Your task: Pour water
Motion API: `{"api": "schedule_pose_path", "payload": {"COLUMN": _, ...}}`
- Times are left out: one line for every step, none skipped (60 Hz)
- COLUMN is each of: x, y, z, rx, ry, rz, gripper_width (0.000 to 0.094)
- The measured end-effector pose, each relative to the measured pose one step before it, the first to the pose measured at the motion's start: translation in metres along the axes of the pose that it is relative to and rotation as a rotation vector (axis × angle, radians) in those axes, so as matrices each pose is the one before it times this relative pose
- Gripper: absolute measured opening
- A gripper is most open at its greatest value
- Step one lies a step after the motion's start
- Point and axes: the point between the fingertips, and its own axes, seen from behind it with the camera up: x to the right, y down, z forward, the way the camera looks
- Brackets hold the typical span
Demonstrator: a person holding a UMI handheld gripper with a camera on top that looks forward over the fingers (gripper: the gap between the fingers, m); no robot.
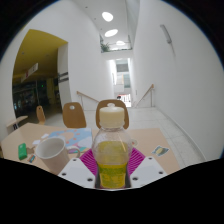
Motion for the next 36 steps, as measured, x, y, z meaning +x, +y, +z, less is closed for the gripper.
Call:
{"api": "schedule_pose_path", "payload": {"x": 0.00049, "y": 0.00351, "z": 0.00163, "rx": -0.0033, "ry": 0.00284, "rz": -0.0147, "gripper_width": 0.0346}}
{"api": "schedule_pose_path", "payload": {"x": -0.0004, "y": 0.00308, "z": 0.00096, "rx": -0.00098, "ry": 0.0027, "rz": -0.0171, "gripper_width": 0.0348}}
{"api": "schedule_pose_path", "payload": {"x": -0.00269, "y": -0.00484, "z": -0.00199, "rx": 0.02155, "ry": -0.00076, "rz": -0.0158, "gripper_width": 0.0348}}
{"api": "schedule_pose_path", "payload": {"x": -0.00214, "y": -0.00187, "z": -0.00029, "rx": 0.00811, "ry": 0.00338, "rz": -0.0157, "gripper_width": 0.0346}}
{"api": "schedule_pose_path", "payload": {"x": -0.00094, "y": 0.00286, "z": -0.00067, "rx": -0.00739, "ry": 0.00356, "rz": -0.0142, "gripper_width": 0.0348}}
{"api": "schedule_pose_path", "payload": {"x": -0.00169, "y": -0.00116, "z": -0.00099, "rx": 0.00434, "ry": -0.00048, "rz": -0.0071, "gripper_width": 0.0347}}
{"api": "schedule_pose_path", "payload": {"x": -0.00425, "y": -0.00278, "z": -0.00097, "rx": -0.00416, "ry": 0.00273, "rz": -0.004, "gripper_width": 0.0346}}
{"api": "schedule_pose_path", "payload": {"x": 0.01868, "y": 0.00202, "z": 0.00485, "rx": -0.00662, "ry": -0.00312, "rz": -0.0008, "gripper_width": 0.0346}}
{"api": "schedule_pose_path", "payload": {"x": -0.01199, "y": 0.0039, "z": -0.00048, "rx": 0.00446, "ry": 0.0067, "rz": 0.0031, "gripper_width": 0.0347}}
{"api": "schedule_pose_path", "payload": {"x": -0.0003, "y": 0.00107, "z": -0.00064, "rx": 0.00076, "ry": 0.00157, "rz": 0.0031, "gripper_width": 0.0346}}
{"api": "schedule_pose_path", "payload": {"x": 0.0, "y": -0.00009, "z": 0.00008, "rx": 0.00235, "ry": -0.00012, "rz": 0.0, "gripper_width": 0.0346}}
{"api": "schedule_pose_path", "payload": {"x": -0.00025, "y": 0.00011, "z": 0.00007, "rx": -0.00016, "ry": -0.00091, "rz": -0.0029, "gripper_width": 0.0349}}
{"api": "schedule_pose_path", "payload": {"x": -0.00039, "y": 0.00037, "z": 0.00026, "rx": -0.00246, "ry": -0.00088, "rz": -0.0017, "gripper_width": 0.0353}}
{"api": "schedule_pose_path", "payload": {"x": -0.00004, "y": 0.00029, "z": -0.00009, "rx": -0.00279, "ry": 0.001, "rz": 0.0011, "gripper_width": 0.0369}}
{"api": "schedule_pose_path", "payload": {"x": -0.00016, "y": 0.0004, "z": 0.00014, "rx": -0.00376, "ry": 0.00084, "rz": 0.0012, "gripper_width": 0.0375}}
{"api": "schedule_pose_path", "payload": {"x": 0.00184, "y": -0.00261, "z": 0.00326, "rx": -0.00528, "ry": 0.00121, "rz": 0.0, "gripper_width": 0.04}}
{"api": "schedule_pose_path", "payload": {"x": -0.00084, "y": -0.00032, "z": -0.00096, "rx": -0.00115, "ry": 0.0011, "rz": -0.0024, "gripper_width": 0.042}}
{"api": "schedule_pose_path", "payload": {"x": -0.00006, "y": 0.00101, "z": -0.00072, "rx": -0.00458, "ry": 0.00002, "rz": -0.0023, "gripper_width": 0.0449}}
{"api": "schedule_pose_path", "payload": {"x": -0.00047, "y": 0.00025, "z": -0.00019, "rx": -0.00369, "ry": -0.0018, "rz": -0.0022, "gripper_width": 0.0475}}
{"api": "schedule_pose_path", "payload": {"x": -0.00048, "y": 0.00054, "z": -0.00002, "rx": -0.006, "ry": -0.00093, "rz": -0.0034, "gripper_width": 0.0494}}
{"api": "schedule_pose_path", "payload": {"x": -0.00041, "y": 0.00117, "z": -0.00038, "rx": -0.00921, "ry": 0.00077, "rz": -0.0037, "gripper_width": 0.0508}}
{"api": "schedule_pose_path", "payload": {"x": 0.0006, "y": 0.00147, "z": -0.00054, "rx": -0.01145, "ry": 0.00414, "rz": -0.003, "gripper_width": 0.0545}}
{"api": "schedule_pose_path", "payload": {"x": 0.00036, "y": 0.00206, "z": -0.00137, "rx": -0.01311, "ry": 0.00471, "rz": -0.0009, "gripper_width": 0.0599}}
{"api": "schedule_pose_path", "payload": {"x": 0.00007, "y": 0.0016, "z": -0.00183, "rx": -0.01147, "ry": 0.00397, "rz": -0.0007, "gripper_width": 0.068}}
{"api": "schedule_pose_path", "payload": {"x": -0.00073, "y": 0.00072, "z": -0.00225, "rx": -0.00588, "ry": 0.00112, "rz": -0.0007, "gripper_width": 0.0772}}
{"api": "schedule_pose_path", "payload": {"x": -0.00065, "y": -0.0005, "z": -0.00268, "rx": 0.00068, "ry": -0.0008, "rz": 0.0, "gripper_width": 0.0829}}
{"api": "schedule_pose_path", "payload": {"x": 0.00363, "y": -0.00149, "z": -0.00041, "rx": 0.00584, "ry": -0.00261, "rz": 0.0024, "gripper_width": 0.0886}}
{"api": "schedule_pose_path", "payload": {"x": -0.00077, "y": -0.0017, "z": -0.00377, "rx": 0.00583, "ry": -0.00174, "rz": -0.0002, "gripper_width": 0.0862}}
{"api": "schedule_pose_path", "payload": {"x": -0.00056, "y": -0.0017, "z": -0.00397, "rx": 0.00473, "ry": -0.00467, "rz": 0.002, "gripper_width": 0.0848}}
{"api": "schedule_pose_path", "payload": {"x": 0.00022, "y": -0.0006, "z": -0.00396, "rx": 0.00175, "ry": -0.003, "rz": 0.0018, "gripper_width": 0.0849}}
{"api": "schedule_pose_path", "payload": {"x": 0.00047, "y": 0.0004, "z": -0.0049, "rx": -0.00104, "ry": -0.00106, "rz": 0.0023, "gripper_width": 0.0852}}
{"api": "schedule_pose_path", "payload": {"x": 0.00096, "y": 0.00103, "z": -0.00542, "rx": -0.00255, "ry": 0.00012, "rz": 0.0027, "gripper_width": 0.0855}}
{"api": "schedule_pose_path", "payload": {"x": 0.00075, "y": 0.00123, "z": -0.00561, "rx": -0.00277, "ry": -0.00005, "rz": 0.0035, "gripper_width": 0.0861}}
{"api": "schedule_pose_path", "payload": {"x": 0.00086, "y": 0.00122, "z": -0.00595, "rx": -0.00164, "ry": -0.0011, "rz": 0.0047, "gripper_width": 0.0866}}
{"api": "schedule_pose_path", "payload": {"x": 0.00024, "y": 0.00121, "z": -0.00645, "rx": -0.00069, "ry": -0.00149, "rz": 0.0064, "gripper_width": 0.0864}}
{"api": "schedule_pose_path", "payload": {"x": 0.00298, "y": -0.00111, "z": -0.00693, "rx": -0.00204, "ry": -0.00595, "rz": 0.0049, "gripper_width": 0.086}}
